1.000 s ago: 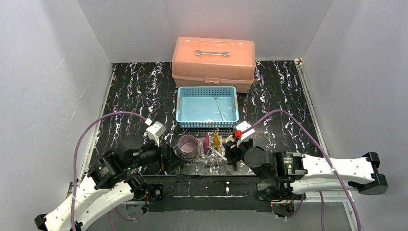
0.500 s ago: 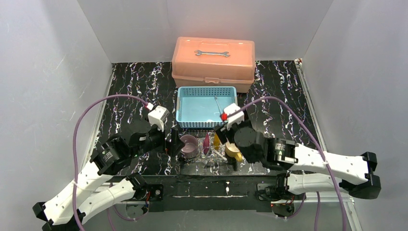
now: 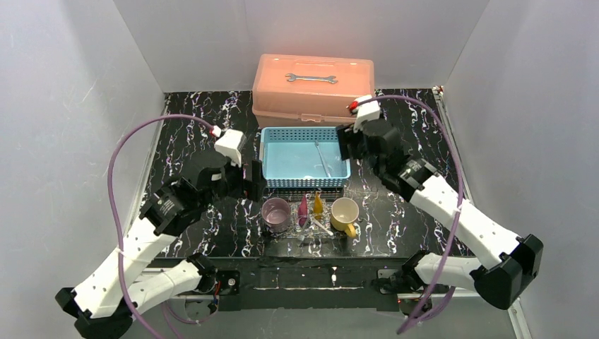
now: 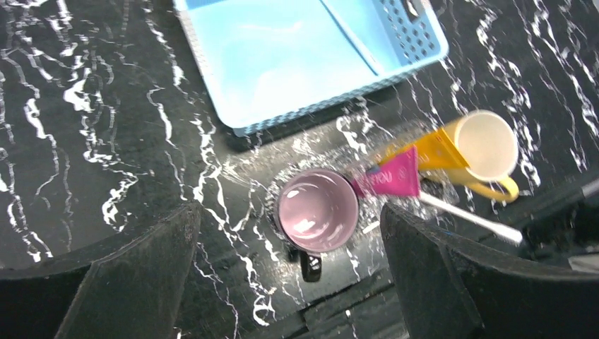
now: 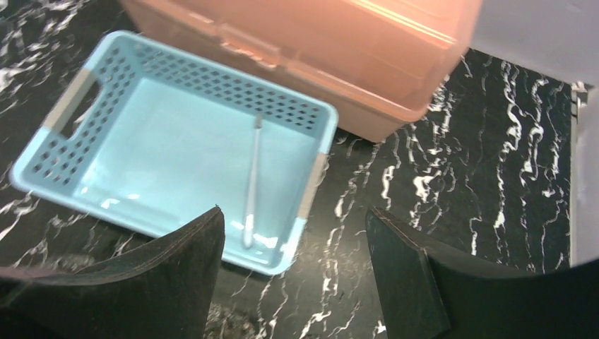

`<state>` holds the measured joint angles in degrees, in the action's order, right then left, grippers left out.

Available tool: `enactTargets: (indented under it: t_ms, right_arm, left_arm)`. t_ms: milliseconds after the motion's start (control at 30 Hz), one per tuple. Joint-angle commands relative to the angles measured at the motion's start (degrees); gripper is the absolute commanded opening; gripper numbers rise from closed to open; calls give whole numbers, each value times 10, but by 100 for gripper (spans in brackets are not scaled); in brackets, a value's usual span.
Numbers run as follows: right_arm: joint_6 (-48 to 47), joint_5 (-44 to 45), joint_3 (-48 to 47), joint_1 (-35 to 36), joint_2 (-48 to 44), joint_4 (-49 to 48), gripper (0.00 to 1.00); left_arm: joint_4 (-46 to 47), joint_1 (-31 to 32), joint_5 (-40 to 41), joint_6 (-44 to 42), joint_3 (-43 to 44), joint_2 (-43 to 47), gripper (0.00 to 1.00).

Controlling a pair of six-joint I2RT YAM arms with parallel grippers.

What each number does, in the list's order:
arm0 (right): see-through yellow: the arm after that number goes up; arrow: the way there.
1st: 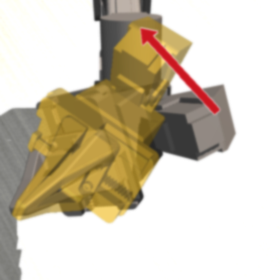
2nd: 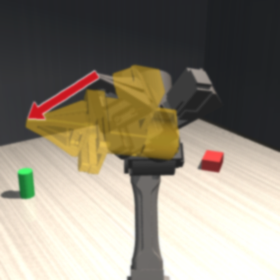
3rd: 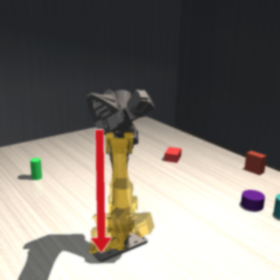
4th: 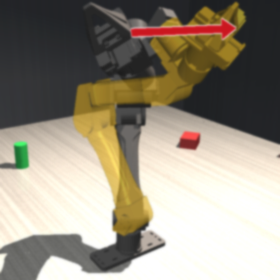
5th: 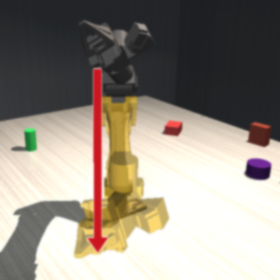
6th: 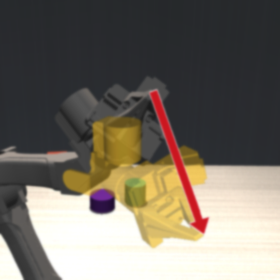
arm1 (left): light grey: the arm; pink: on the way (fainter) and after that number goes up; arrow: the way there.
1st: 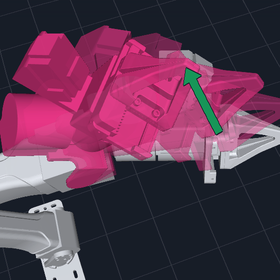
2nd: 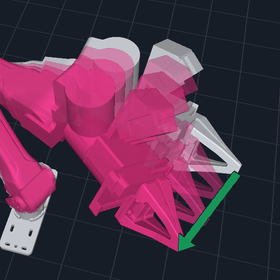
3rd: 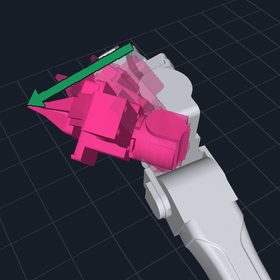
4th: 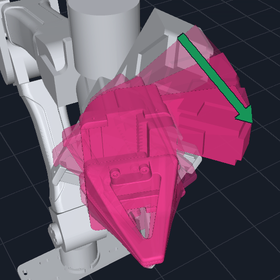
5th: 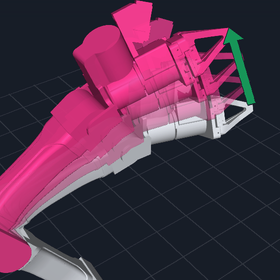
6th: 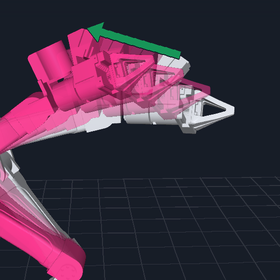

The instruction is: Prepare toiletry sets of a toothbrush and toothpaste on the tray

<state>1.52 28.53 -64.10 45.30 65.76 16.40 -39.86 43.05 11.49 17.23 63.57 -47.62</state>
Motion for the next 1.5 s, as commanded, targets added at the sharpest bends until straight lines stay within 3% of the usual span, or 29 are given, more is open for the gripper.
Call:
enactTargets:
  t_ms: [0,267,367,567,900,1167,1467]
  right_arm:
    - [30,-110,-33,-100,15,-18,81]
    - [88,-157,6,-232,-10,-35,86]
    - [95,-167,12,-257,-12,-25,88]
    - [113,-168,74,-273,-66,-31,90]
    - [126,-196,160,-273,-202,-33,98]
    - [128,-215,205,-273,-308,-32,98]
    - [144,-226,254,-273,-463,-39,98]
  left_arm:
    - [13,-76,-17,-17,34,-29,98]
    - [56,-263,-140,3,20,-71,98]
    - [63,-290,-124,-2,13,-75,98]
    - [74,-292,-98,-19,-18,-35,98]
    - [128,-290,-115,0,-138,143,98]
    - [80,-290,-115,5,-179,226,98]
    - [56,-290,-179,33,-202,333,98]
